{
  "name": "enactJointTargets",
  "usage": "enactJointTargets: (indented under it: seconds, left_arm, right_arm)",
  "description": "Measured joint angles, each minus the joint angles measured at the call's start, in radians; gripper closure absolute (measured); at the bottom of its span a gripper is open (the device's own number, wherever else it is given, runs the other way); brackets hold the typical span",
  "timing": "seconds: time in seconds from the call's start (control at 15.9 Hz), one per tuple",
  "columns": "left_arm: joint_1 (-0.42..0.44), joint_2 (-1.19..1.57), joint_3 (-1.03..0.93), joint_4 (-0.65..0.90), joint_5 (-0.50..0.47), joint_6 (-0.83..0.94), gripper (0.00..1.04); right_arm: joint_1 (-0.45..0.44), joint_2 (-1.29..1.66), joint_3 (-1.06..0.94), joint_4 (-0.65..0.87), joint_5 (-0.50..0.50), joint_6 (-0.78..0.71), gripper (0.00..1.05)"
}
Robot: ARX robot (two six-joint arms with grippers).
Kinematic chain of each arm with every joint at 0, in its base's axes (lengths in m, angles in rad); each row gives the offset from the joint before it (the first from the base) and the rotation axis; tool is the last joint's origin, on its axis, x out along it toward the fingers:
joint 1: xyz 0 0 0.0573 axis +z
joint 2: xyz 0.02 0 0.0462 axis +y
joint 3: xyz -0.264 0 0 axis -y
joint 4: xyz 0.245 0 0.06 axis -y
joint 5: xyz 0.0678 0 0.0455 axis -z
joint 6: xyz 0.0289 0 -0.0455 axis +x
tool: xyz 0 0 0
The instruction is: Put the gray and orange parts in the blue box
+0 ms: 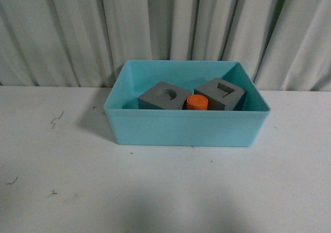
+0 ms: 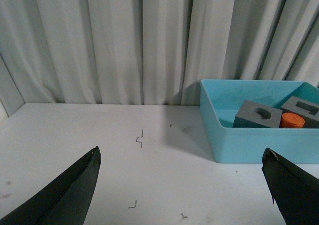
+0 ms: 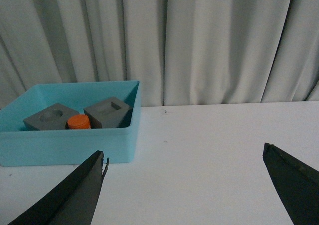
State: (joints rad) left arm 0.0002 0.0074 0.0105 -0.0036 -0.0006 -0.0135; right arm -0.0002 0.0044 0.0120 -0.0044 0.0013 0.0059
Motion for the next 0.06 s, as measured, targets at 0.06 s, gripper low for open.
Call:
enactJointTargets:
  seconds: [0.06]
  left_arm:
    - [0.0,0.0,0.0,0.0,0.0,0.0,0.07]
  right_arm:
    - [0.0,0.0,0.0,0.0,0.0,0.0,0.06]
